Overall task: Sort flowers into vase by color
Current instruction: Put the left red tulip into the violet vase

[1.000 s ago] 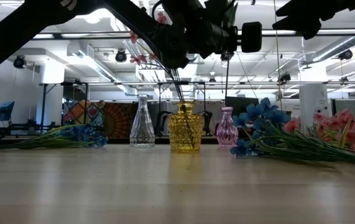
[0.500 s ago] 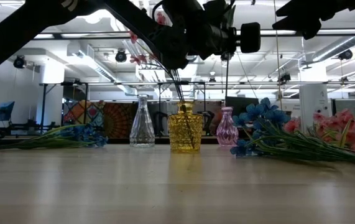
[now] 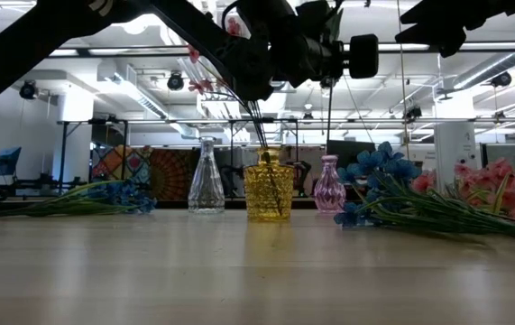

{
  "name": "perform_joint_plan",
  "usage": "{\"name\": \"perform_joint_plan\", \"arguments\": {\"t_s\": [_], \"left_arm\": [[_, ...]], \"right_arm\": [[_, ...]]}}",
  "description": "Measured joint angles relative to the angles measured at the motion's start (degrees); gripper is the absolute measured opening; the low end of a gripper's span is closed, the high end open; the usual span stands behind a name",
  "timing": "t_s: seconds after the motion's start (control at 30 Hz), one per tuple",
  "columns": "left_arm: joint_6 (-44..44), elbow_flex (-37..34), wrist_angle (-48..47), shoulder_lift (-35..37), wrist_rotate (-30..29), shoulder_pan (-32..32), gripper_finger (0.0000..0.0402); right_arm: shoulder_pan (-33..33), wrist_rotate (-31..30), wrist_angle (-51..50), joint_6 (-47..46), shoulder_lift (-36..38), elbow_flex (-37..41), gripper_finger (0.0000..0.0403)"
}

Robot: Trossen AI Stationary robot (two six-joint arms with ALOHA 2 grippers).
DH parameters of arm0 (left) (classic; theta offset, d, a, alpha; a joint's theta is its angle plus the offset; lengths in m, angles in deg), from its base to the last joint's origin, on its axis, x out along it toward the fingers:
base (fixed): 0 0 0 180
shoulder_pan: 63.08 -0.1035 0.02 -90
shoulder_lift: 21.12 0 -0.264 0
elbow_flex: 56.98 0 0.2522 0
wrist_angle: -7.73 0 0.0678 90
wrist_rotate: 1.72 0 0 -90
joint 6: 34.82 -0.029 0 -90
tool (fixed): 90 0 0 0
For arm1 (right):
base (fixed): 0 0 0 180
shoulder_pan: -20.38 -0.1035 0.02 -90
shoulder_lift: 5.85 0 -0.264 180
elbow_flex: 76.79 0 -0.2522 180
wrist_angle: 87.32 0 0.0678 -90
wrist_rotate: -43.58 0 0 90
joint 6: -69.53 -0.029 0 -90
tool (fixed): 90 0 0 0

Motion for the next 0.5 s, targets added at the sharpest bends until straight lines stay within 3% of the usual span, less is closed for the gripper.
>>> {"name": "perform_joint_plan", "arguments": {"t_s": [0.5], "left_arm": [[0.83, 0.00, -0.10, 0.00, -0.02, -0.24, 0.0001]], "right_arm": [[0.02, 0.00, 0.00, 0.09, 0.01, 0.00, 0.0215]]}}
